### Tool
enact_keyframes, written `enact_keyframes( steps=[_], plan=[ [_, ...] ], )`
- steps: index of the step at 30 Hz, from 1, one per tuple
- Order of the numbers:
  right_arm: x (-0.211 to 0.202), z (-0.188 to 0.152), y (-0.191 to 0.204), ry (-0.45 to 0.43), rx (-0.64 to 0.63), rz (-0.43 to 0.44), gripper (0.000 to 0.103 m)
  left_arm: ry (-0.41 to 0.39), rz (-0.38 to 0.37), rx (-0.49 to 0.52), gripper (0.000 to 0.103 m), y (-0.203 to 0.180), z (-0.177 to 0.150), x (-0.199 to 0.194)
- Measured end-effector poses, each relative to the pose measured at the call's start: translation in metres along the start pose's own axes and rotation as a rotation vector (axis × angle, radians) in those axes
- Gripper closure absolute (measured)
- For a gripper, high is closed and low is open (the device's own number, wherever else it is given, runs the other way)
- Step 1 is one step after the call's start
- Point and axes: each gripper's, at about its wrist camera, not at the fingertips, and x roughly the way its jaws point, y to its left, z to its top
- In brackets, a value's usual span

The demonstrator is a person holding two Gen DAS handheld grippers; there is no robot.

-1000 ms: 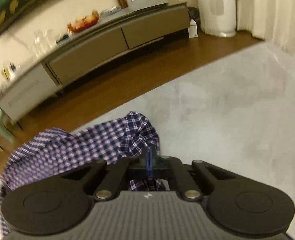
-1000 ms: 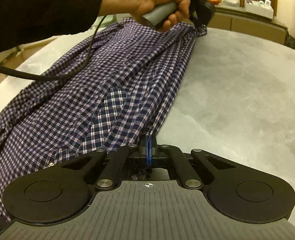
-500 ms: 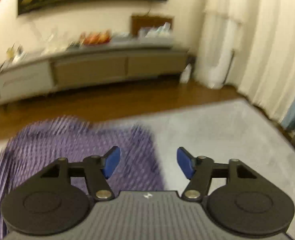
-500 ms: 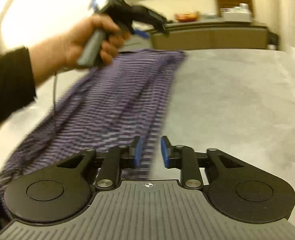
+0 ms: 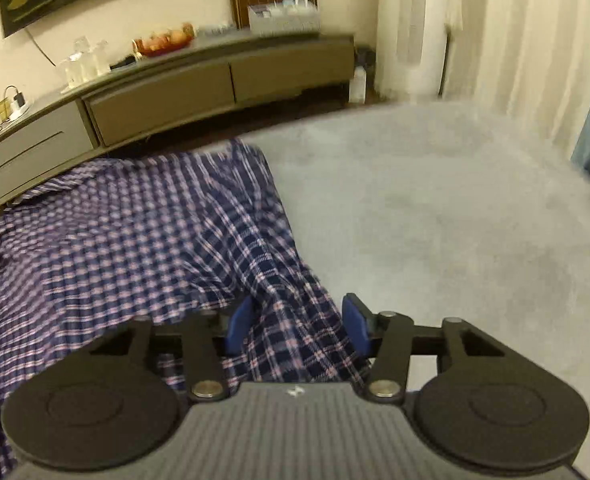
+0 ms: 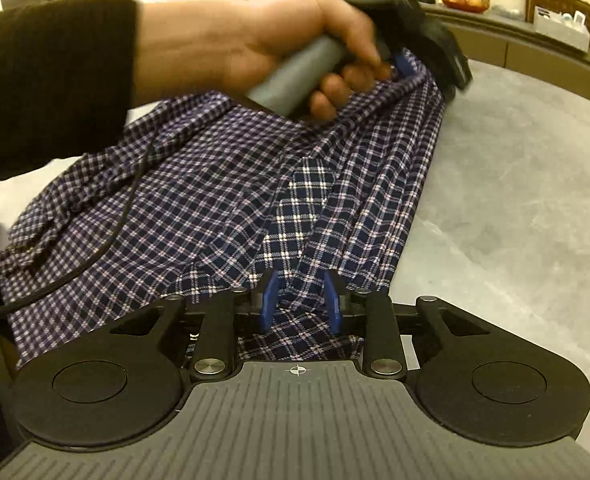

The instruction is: Fold clothes

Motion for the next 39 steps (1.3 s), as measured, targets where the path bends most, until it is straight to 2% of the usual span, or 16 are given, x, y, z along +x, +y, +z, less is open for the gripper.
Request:
enact_keyframes(
  steps=[4, 7, 11, 13, 15, 17, 19, 23, 26, 29, 33, 36, 38, 39],
  plan=[
    [-0.018, 0.007, -0.016, -0.104, 0.060, 0.016, 0.062, -0.038, 0.047, -0.040, 0.046, 0.029, -0.052, -0.079],
    [-0.011, 0.005, -0.015, -0.064, 0.061, 0.025, 0.060, -0.064, 0.083, -0.069, 0.043, 0.051, -0.093, -0.139],
    [-0.015, -0.001, -0.009, -0.054, -0.003, -0.043, 0.050, -0.100, 0.132, -0.108, 0.039, 0.081, -0.147, -0.219],
    [-0.020, -0.004, -0.008, -0.057, -0.019, -0.073, 0.049, -0.118, 0.157, -0.127, 0.030, 0.096, -0.173, -0.259],
    [-0.035, -0.006, -0.020, -0.091, 0.047, -0.078, 0.039, -0.099, 0.185, -0.179, 0.028, 0.119, -0.200, -0.287],
    [-0.037, -0.015, -0.028, -0.085, 0.114, -0.065, 0.036, -0.053, 0.197, -0.285, 0.028, 0.144, -0.232, -0.307],
    [-0.034, -0.025, -0.036, -0.067, 0.188, -0.047, 0.036, -0.017, 0.177, -0.383, 0.028, 0.163, -0.257, -0.317],
    [-0.045, -0.052, -0.032, -0.069, 0.310, 0.003, 0.035, 0.001, 0.126, -0.541, 0.027, 0.186, -0.296, -0.328],
    [-0.050, -0.071, -0.021, -0.077, 0.383, 0.019, 0.032, 0.010, 0.096, -0.561, 0.027, 0.181, -0.308, -0.330],
    [-0.057, -0.083, -0.001, -0.089, 0.398, 0.000, 0.032, 0.018, 0.068, -0.577, 0.026, 0.174, -0.320, -0.332],
    [-0.066, -0.098, 0.026, -0.086, 0.361, -0.008, 0.032, 0.028, 0.029, -0.599, 0.026, 0.165, -0.336, -0.335],
    [-0.070, -0.106, 0.049, -0.082, 0.289, -0.028, 0.031, 0.021, 0.064, -0.601, 0.026, 0.162, -0.342, -0.337],
    [-0.072, -0.106, 0.065, -0.072, 0.196, -0.070, 0.032, 0.018, 0.071, -0.586, 0.026, 0.159, -0.341, -0.336],
    [-0.073, -0.106, 0.073, -0.066, 0.150, -0.091, 0.040, 0.017, 0.064, -0.569, 0.029, 0.156, -0.339, -0.334]
  ],
)
